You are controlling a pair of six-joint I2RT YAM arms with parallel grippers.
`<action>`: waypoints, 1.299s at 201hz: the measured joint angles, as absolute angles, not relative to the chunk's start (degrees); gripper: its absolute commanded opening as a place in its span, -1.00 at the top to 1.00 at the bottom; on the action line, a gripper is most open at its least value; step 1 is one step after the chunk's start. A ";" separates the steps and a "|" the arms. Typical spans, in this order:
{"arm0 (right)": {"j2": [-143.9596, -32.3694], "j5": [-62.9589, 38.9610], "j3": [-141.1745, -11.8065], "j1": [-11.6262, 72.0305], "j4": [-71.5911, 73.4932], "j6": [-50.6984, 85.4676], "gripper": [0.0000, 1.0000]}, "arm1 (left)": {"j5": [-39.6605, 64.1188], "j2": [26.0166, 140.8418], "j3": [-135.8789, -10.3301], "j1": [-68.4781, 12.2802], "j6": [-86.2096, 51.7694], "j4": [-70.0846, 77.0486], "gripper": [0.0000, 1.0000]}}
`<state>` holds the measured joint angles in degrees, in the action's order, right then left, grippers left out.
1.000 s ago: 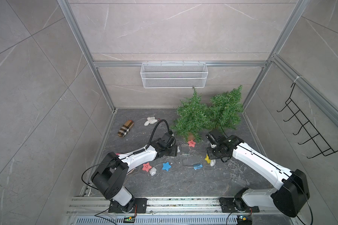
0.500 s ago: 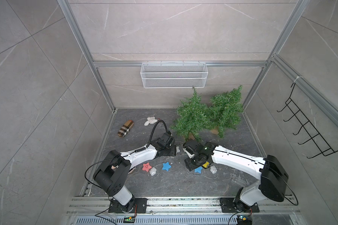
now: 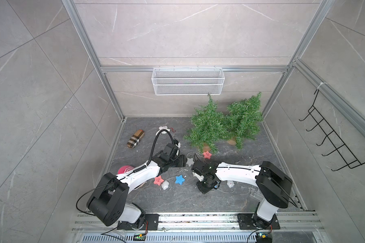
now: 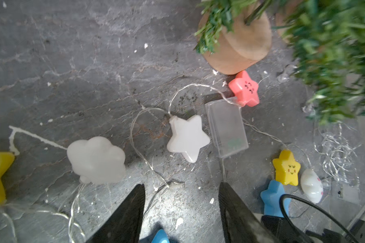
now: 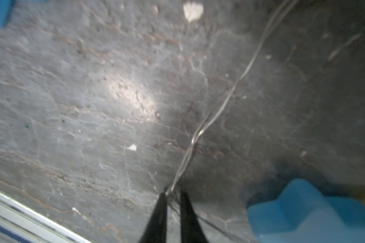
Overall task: Wrap string light around the christmas tree
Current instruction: Pick up the light string from the center of the board.
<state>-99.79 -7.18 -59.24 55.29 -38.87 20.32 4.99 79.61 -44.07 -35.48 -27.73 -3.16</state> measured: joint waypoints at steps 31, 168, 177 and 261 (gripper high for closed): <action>-95.48 -9.06 -61.47 55.22 -41.25 19.66 1.00 | 4.67 71.81 -38.30 -35.53 -23.81 2.09 -0.13; -86.52 -29.91 -73.25 45.08 -46.63 19.29 1.00 | 1.83 62.39 -28.05 -47.68 -12.05 8.14 -0.37; -86.52 -30.50 -73.71 45.08 -46.70 19.27 1.00 | 2.46 63.57 -27.42 -48.21 -11.99 10.26 -0.37; -86.63 -31.53 -74.54 44.01 -46.72 19.29 1.00 | 3.07 58.94 -25.52 -48.58 -9.34 12.29 -0.35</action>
<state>-86.63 -31.53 -74.54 44.01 -46.72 19.29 3.07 58.94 -25.52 -48.58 -9.34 12.29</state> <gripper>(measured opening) 0.049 0.646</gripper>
